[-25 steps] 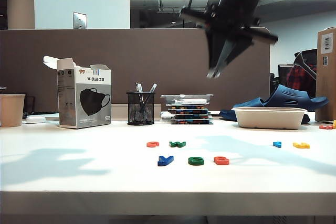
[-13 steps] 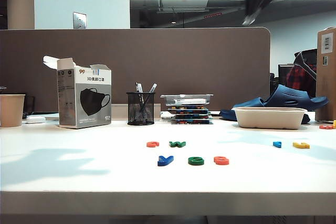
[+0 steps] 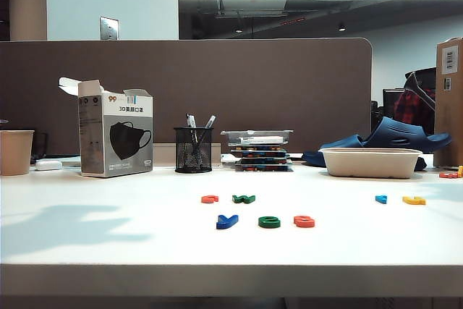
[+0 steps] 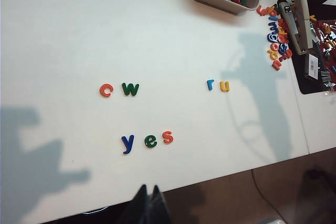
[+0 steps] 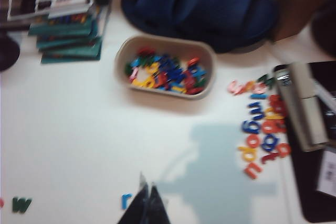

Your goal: Select the appropriate letters from the row of letter magnets placed on the table to arrange into the word "yes".

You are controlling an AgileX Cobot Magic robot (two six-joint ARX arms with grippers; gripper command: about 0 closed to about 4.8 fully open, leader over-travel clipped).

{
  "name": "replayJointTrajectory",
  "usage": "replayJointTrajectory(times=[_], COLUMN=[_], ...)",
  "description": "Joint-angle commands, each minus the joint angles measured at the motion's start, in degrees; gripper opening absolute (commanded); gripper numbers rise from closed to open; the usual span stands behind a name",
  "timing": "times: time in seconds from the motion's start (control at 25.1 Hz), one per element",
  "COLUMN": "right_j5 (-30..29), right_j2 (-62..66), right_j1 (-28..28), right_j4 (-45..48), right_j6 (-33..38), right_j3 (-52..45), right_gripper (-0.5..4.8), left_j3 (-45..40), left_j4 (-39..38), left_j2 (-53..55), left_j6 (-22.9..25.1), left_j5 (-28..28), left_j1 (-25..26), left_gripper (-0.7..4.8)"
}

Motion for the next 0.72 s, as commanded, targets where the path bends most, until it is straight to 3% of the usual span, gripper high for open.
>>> replayJointTrajectory(times=[0.04, 0.32, 0.44, 0.52, 0.72], right_j5=[-0.7, -1.7, -2.2, -5.8, -7.9], right_j2=[-3.7, -12.1, -20.8, -25.7, -33.2], right_j1=[-4.2, -7.6, -7.3, -7.2, -7.2], right_j4=[-0.3, 1.2, 6.5, 9.6, 13.6], right_j6=[-0.9, -0.9, -0.9, -0.8, -0.8], right_j3=[0.2, -5.9, -17.9, -25.0, -35.5], right_gripper=[-0.03, -0.04, -0.04, -0.03, -0.04], left_j3=[0.2, 0.2, 0.2, 0.2, 0.2], left_j4=[0.4, 0.7, 1.7, 1.9, 3.5], left_j2=[-0.2, -0.2, -0.2, -0.2, -0.2], left_j6=[-0.1, -0.1, -0.1, -0.1, -0.1], left_j5=[-0.3, -0.3, -0.2, -0.2, -0.2], left_j1=[0.0, 0.0, 0.0, 0.0, 0.0], left_gripper=[-0.05, -0.05, -0.05, -0.05, -0.05])
